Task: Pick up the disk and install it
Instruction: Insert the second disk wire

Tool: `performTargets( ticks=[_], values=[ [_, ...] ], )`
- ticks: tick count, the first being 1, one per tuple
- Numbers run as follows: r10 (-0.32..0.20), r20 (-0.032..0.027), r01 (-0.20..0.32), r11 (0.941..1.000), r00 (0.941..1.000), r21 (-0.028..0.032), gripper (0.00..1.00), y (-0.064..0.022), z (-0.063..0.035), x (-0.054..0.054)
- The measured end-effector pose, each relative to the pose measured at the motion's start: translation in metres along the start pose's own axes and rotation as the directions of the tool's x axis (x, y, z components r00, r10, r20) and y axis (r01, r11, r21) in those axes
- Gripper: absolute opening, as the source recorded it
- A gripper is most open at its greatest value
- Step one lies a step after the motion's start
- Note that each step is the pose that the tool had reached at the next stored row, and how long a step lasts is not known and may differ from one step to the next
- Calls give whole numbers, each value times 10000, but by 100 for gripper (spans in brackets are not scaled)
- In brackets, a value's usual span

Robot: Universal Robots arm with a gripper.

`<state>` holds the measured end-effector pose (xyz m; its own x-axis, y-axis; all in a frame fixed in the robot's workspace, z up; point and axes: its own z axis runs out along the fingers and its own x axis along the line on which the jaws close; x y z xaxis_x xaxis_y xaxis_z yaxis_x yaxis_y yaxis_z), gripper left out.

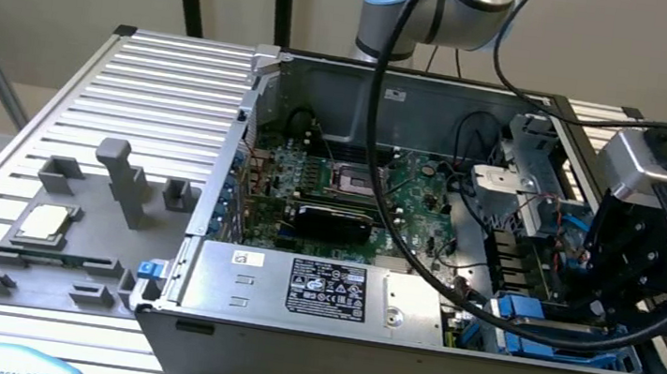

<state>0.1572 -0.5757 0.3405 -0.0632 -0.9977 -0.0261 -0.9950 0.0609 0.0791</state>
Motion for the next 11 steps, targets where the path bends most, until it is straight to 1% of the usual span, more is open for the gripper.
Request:
performTargets(
  ticks=[7, 10, 11],
  values=[
    [2, -1, -2, 10000, 10000, -37, 24, 23, -310, -8],
    [2, -4, -2, 10000, 10000, -43, 24, 34, -446, -15],
    [2, -3, -2, 10000, 10000, -43, 24, 37, -478, -17]
  ],
)
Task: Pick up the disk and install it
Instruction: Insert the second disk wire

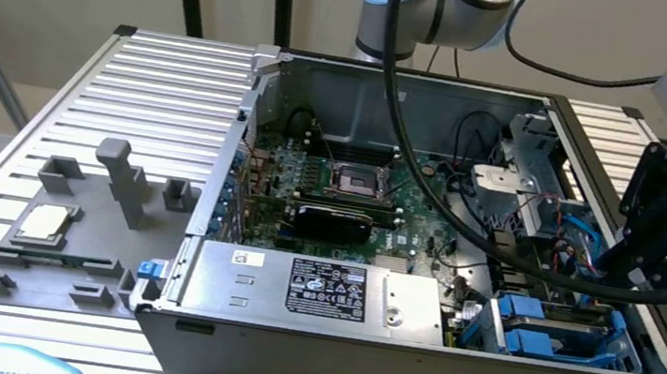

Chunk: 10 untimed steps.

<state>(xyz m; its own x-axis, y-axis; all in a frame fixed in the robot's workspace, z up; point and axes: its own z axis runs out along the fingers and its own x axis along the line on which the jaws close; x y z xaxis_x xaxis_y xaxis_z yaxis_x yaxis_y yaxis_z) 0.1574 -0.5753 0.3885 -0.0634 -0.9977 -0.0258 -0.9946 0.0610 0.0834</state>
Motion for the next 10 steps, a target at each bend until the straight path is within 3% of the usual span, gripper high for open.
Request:
performTargets(
  ticks=[3, 8, 10],
  values=[
    [0, -24, 0, 10000, 10000, 1, 24, 11, -12, -6],
    [17, -214, -17, 10000, 9998, 14, 24, 104, 37, -37],
    [21, -262, -20, 10000, 9997, 21, 24, 118, 68, -54]
  ],
)
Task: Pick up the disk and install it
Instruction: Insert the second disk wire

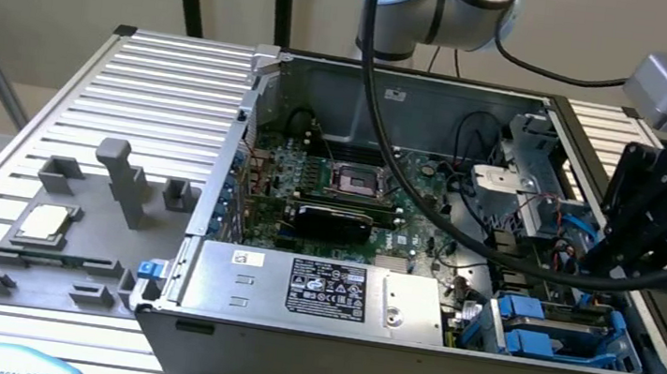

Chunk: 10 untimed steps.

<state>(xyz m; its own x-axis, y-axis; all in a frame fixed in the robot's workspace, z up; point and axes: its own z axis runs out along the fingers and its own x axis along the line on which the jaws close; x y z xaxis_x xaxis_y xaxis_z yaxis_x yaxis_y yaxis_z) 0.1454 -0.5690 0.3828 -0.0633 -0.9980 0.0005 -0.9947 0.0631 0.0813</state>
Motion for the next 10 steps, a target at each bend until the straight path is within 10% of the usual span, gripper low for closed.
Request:
performTargets(
  ticks=[10],
  values=[
    [15, -177, -14, 10000, 9998, 37, 24, 2, 87, -105]
  ],
)
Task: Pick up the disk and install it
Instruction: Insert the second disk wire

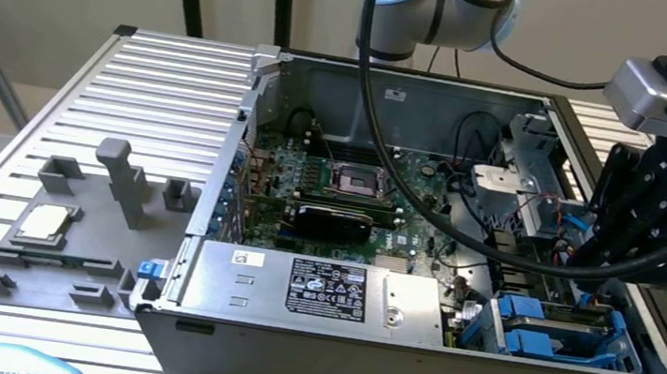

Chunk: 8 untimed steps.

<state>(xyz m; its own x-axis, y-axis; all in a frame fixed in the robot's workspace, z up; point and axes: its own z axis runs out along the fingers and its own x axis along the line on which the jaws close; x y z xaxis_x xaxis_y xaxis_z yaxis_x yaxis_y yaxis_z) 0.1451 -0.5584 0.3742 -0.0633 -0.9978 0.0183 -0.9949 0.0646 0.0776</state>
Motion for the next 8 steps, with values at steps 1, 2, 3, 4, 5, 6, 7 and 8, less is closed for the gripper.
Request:
performTargets(
  ticks=[1, 2, 3, 4, 5, 6, 7, 8],
  values=[
    [3, -35, -3, 10000, 10000, 2, 24, -1, 7, 0],
    [5, -73, -5, 10000, 10000, 5, 24, -1, 13, -1],
    [8, -102, -8, 10000, 9999, 7, 24, -2, 19, -1],
    [10, -133, -10, 10000, 9999, 8, 24, -2, 24, -1],
    [13, -165, -13, 10000, 9999, 11, 24, -3, 29, -2],
    [15, -195, -15, 10000, 9998, 12, 24, -3, 31, -3],
    [17, -223, -17, 10000, 9998, 15, 22, -3, 33, -4],
    [20, -251, -19, 10000, 9997, 16, 22, -3, 34, -5]
  ],
)
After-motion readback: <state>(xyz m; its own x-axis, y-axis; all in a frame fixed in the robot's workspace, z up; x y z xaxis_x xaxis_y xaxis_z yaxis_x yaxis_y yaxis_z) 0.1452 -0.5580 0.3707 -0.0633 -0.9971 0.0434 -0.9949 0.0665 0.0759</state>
